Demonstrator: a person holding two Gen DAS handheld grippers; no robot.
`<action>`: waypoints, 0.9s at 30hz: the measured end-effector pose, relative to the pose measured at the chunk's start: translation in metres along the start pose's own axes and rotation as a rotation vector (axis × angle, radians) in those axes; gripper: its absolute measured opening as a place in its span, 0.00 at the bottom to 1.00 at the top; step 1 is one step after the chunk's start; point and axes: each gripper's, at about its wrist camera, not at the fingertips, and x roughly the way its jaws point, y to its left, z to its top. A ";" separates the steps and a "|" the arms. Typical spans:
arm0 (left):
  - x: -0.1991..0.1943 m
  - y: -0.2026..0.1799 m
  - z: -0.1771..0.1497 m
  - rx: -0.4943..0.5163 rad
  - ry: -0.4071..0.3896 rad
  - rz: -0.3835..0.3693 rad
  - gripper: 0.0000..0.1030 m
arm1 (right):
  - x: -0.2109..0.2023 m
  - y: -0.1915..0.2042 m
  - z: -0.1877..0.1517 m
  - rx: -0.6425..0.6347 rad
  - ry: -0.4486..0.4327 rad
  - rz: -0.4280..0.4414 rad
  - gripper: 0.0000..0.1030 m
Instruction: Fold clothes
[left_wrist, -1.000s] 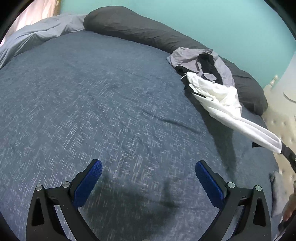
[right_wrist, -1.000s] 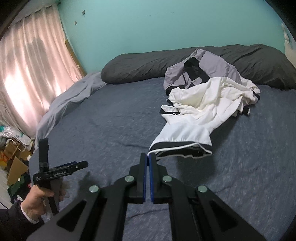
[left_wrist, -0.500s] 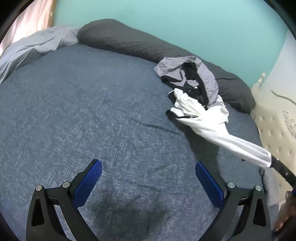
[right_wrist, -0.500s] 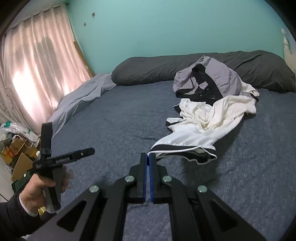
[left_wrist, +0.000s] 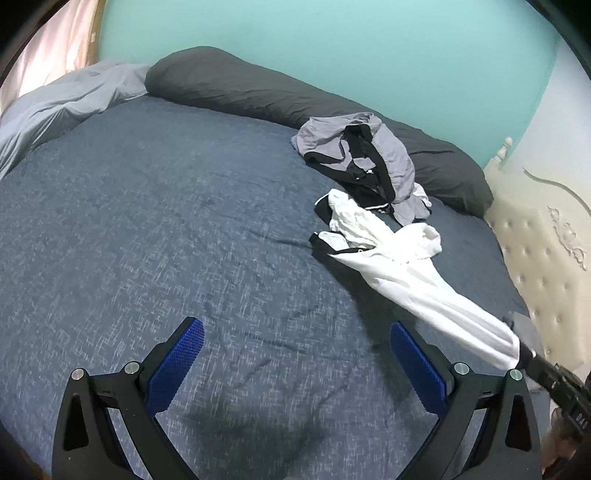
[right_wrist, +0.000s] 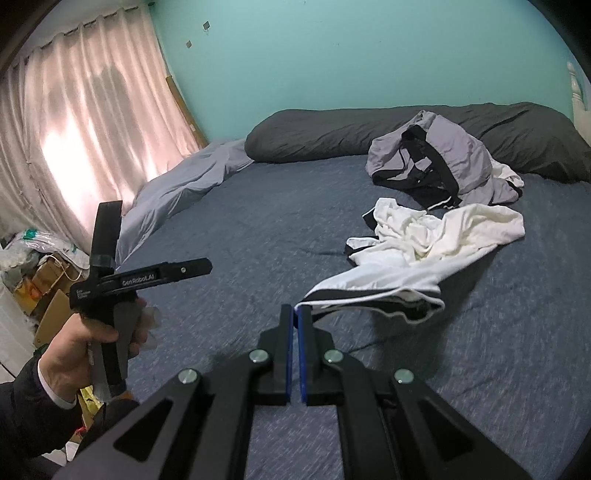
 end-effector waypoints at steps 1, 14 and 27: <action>-0.002 -0.001 -0.002 0.001 0.000 -0.002 1.00 | -0.002 0.003 -0.002 -0.002 0.002 0.001 0.02; -0.027 -0.007 -0.025 0.021 0.002 -0.011 1.00 | -0.027 0.035 -0.024 -0.051 0.027 0.007 0.00; 0.008 0.000 -0.046 0.036 0.027 0.006 1.00 | 0.039 -0.044 -0.035 0.091 0.127 -0.112 0.36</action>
